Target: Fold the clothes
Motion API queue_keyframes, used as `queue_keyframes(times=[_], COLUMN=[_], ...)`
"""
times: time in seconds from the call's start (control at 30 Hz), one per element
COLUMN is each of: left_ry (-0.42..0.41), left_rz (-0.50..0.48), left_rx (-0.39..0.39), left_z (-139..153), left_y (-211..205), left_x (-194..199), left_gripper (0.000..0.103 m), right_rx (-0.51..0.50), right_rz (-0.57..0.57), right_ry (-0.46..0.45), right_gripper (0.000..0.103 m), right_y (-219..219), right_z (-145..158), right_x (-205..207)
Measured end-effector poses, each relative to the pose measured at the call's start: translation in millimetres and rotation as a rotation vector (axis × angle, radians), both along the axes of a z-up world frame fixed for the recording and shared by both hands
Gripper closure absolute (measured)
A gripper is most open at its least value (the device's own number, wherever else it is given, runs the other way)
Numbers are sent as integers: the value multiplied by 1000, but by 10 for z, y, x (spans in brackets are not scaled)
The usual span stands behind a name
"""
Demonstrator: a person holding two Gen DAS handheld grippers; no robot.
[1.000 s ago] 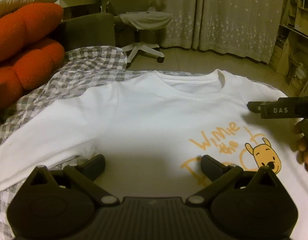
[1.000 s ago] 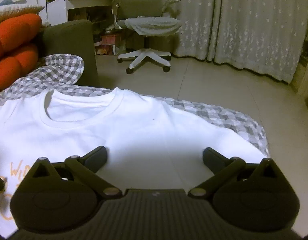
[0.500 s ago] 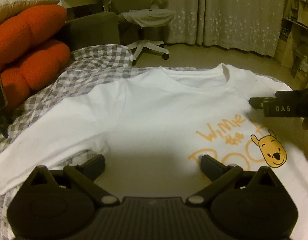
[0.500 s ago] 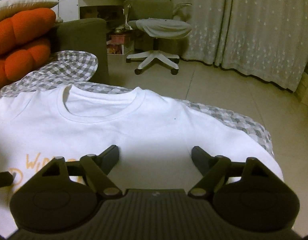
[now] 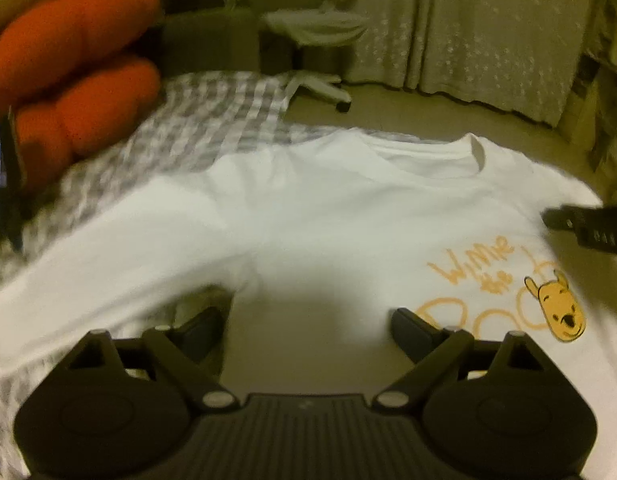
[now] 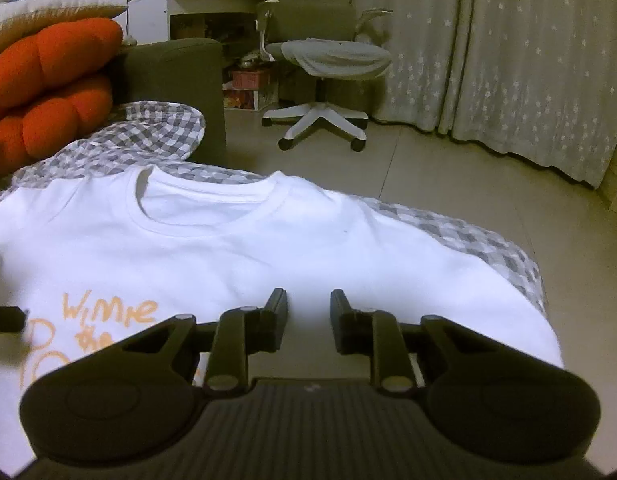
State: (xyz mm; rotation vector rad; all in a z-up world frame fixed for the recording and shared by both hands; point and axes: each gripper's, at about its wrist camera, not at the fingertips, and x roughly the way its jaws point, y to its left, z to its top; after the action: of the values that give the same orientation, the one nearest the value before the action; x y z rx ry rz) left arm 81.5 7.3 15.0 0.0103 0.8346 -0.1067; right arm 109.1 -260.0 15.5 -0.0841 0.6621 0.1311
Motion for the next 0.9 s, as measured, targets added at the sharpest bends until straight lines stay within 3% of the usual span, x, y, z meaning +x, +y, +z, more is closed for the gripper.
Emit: queue_keyframes(times=[0.17, 0.2, 0.23, 0.4, 0.57, 0.7, 0.77, 0.9], left_ry=[15, 23, 32, 64, 67, 47, 47, 88], left_rz=[-22, -25, -28, 11, 48, 8, -30, -37], left_rx=[4, 1, -2, -69, -109, -48, 14, -7], left_z=[21, 34, 47, 139, 188, 56, 67, 149], left_y=[84, 98, 111, 273, 431, 450, 383, 466], left_x=[-55, -65, -74, -115, -195, -231, -304, -413], left_gripper=[11, 11, 11, 12, 12, 12, 12, 12], right_rx=[-134, -177, -178, -215, -110, -24, -38, -32], right_rz=[32, 21, 4, -63, -73, -72, -41, 68], right_ry=[10, 13, 26, 86, 70, 142, 161, 156], right_gripper=[84, 71, 68, 70, 70, 70, 70, 70], right_y=[-133, -149, -190, -111, 24, 275, 498, 958], right_z=[16, 21, 43, 207, 491, 472, 429, 390], right_x=[-23, -27, -23, -119, -531, -841, -1023, -1449])
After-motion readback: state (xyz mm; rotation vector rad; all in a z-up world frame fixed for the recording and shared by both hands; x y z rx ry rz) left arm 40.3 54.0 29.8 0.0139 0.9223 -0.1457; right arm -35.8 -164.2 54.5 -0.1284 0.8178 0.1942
